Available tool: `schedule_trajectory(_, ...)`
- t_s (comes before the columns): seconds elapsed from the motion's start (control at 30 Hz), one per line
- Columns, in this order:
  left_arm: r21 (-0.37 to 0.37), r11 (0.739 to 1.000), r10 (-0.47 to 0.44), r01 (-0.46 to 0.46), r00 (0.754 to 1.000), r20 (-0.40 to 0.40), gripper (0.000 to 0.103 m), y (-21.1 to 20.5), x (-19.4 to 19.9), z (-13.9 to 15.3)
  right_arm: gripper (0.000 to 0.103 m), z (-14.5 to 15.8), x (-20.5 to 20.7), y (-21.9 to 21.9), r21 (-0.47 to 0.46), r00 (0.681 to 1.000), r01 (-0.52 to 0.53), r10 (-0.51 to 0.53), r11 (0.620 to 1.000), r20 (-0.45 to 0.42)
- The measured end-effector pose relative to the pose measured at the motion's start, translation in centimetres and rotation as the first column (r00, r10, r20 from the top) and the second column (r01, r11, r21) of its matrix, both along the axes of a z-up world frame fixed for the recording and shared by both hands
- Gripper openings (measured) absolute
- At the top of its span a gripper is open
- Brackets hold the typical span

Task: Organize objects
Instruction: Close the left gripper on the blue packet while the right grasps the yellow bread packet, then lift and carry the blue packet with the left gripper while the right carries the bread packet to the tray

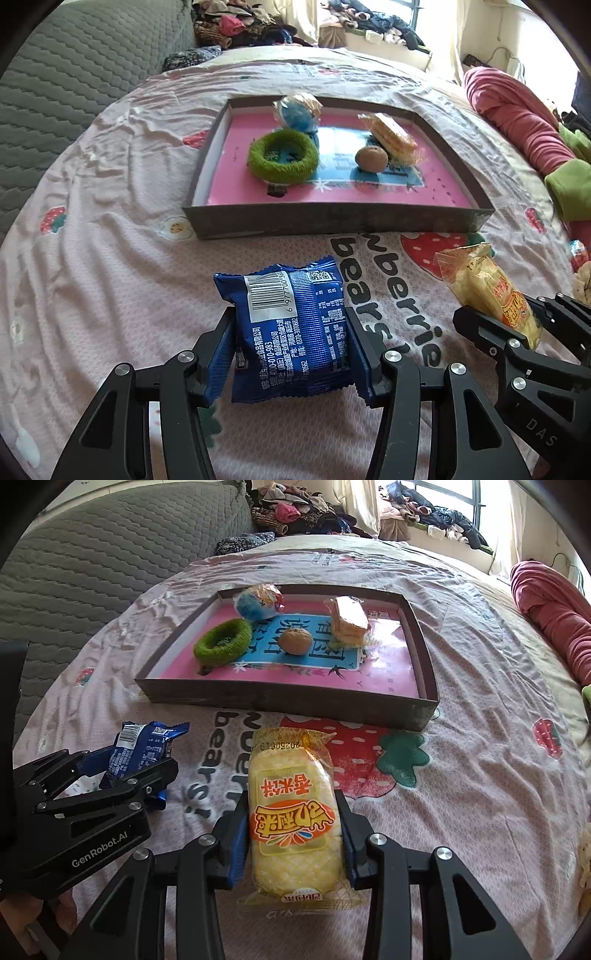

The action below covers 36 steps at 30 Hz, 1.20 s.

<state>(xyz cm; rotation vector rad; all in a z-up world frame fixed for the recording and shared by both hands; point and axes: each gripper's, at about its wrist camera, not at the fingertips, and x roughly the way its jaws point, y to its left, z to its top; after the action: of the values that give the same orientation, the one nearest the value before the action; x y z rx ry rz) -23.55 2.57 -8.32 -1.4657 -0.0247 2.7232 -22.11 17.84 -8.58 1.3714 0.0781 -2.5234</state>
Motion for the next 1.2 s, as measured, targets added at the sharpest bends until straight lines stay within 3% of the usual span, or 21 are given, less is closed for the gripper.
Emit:
schedule_trajectory(0.7,-0.001,1.000,0.000,0.000,0.993,-0.117,0.057,0.0,4.4,8.8,0.041,8.9,4.4,-0.4,0.002,0.992,-0.010,0.010,1.000,-0.127)
schedule_trajectory(1.2,-0.003,1.000,-0.016,0.016,0.978,-0.209,0.057,1.5,3.1,14.3,0.041,14.7,3.2,1.3,-0.011,0.971,0.012,-0.014,1.000,-0.237)
